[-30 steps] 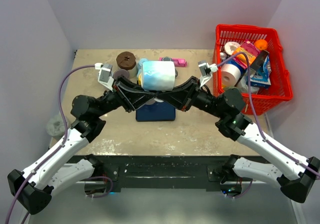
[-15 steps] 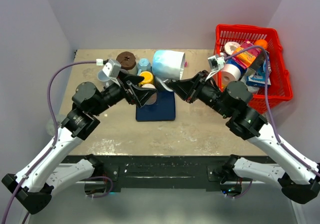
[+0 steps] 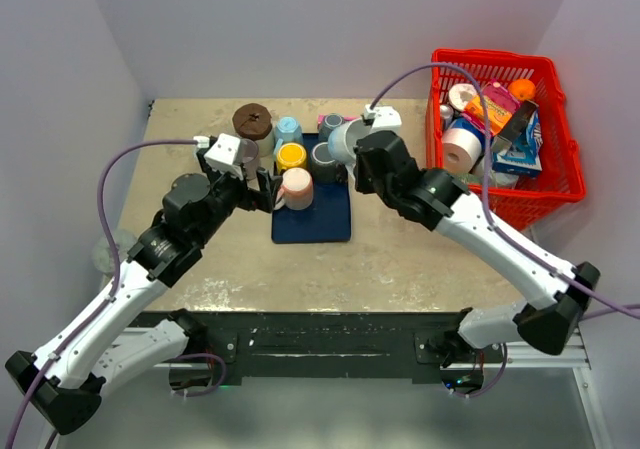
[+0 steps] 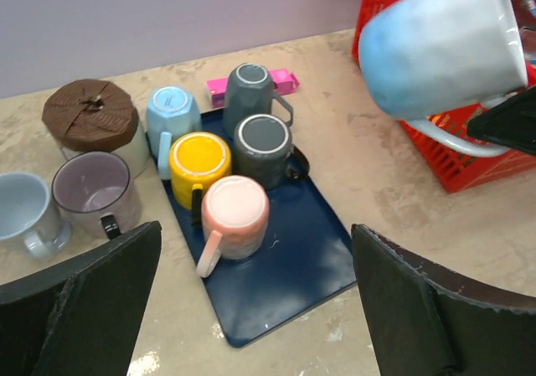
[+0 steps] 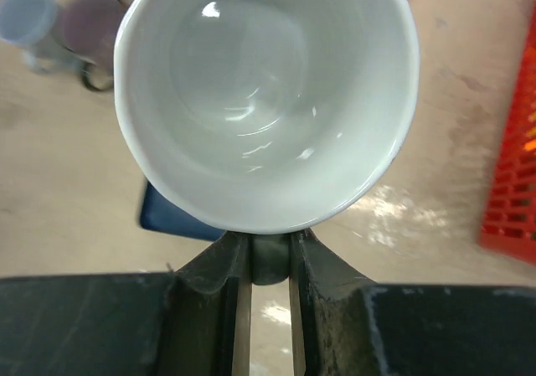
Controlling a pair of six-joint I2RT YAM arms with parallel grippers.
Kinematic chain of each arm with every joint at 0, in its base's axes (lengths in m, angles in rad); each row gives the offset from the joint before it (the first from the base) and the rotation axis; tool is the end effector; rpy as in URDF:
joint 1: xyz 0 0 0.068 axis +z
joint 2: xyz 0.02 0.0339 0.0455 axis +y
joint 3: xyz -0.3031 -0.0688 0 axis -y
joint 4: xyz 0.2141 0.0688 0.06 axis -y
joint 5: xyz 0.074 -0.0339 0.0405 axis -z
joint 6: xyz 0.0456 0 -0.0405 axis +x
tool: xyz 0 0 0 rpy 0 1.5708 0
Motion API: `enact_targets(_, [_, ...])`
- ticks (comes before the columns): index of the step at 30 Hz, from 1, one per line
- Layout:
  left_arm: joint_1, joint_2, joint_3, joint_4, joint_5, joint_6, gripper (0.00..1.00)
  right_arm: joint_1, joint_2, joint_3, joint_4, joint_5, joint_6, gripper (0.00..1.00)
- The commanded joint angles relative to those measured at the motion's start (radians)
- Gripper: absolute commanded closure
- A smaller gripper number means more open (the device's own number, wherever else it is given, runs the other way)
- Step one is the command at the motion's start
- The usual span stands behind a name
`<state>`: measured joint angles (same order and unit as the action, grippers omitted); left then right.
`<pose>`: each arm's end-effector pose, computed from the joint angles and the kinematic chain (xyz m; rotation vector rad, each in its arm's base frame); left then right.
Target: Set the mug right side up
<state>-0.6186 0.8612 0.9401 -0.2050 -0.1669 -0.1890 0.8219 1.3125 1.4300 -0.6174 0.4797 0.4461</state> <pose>0.1260 -0.0804 0.4052 0.2416 1.6994 -0.4611 0.1847 0.1678 0.4364 -0.0886 2.0217 0.3092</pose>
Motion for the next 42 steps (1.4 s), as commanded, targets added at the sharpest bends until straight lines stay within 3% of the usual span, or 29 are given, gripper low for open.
enact_targets(1, [-0.004,-0.048,-0.05,0.078,-0.098,0.048,0.01,-0.02,0.077,0.104,-0.062,0.14,-0.044,1.0])
enact_targets(8, [-0.004,-0.057,-0.089,0.101,-0.088,0.042,0.01,-0.13,0.27,0.116,-0.038,0.111,-0.087,1.0])
enact_targets(16, [-0.003,-0.044,-0.116,0.107,-0.059,0.031,0.01,-0.224,0.522,0.239,-0.048,0.108,-0.133,1.0])
enact_targets(21, [-0.004,-0.039,-0.119,0.107,-0.051,0.037,0.01,-0.277,0.652,0.311,-0.059,0.03,-0.159,1.0])
enact_targets(36, [-0.004,0.009,-0.116,0.105,0.01,0.033,0.01,-0.348,0.815,0.423,-0.113,-0.019,-0.191,1.0])
enact_targets(40, [-0.003,0.016,-0.118,0.105,0.021,0.025,0.01,-0.349,0.814,0.426,-0.12,-0.042,-0.19,0.84])
enact_targets(42, [-0.004,0.018,-0.116,0.104,0.029,0.023,0.01,-0.351,0.809,0.422,-0.123,-0.043,-0.19,0.67])
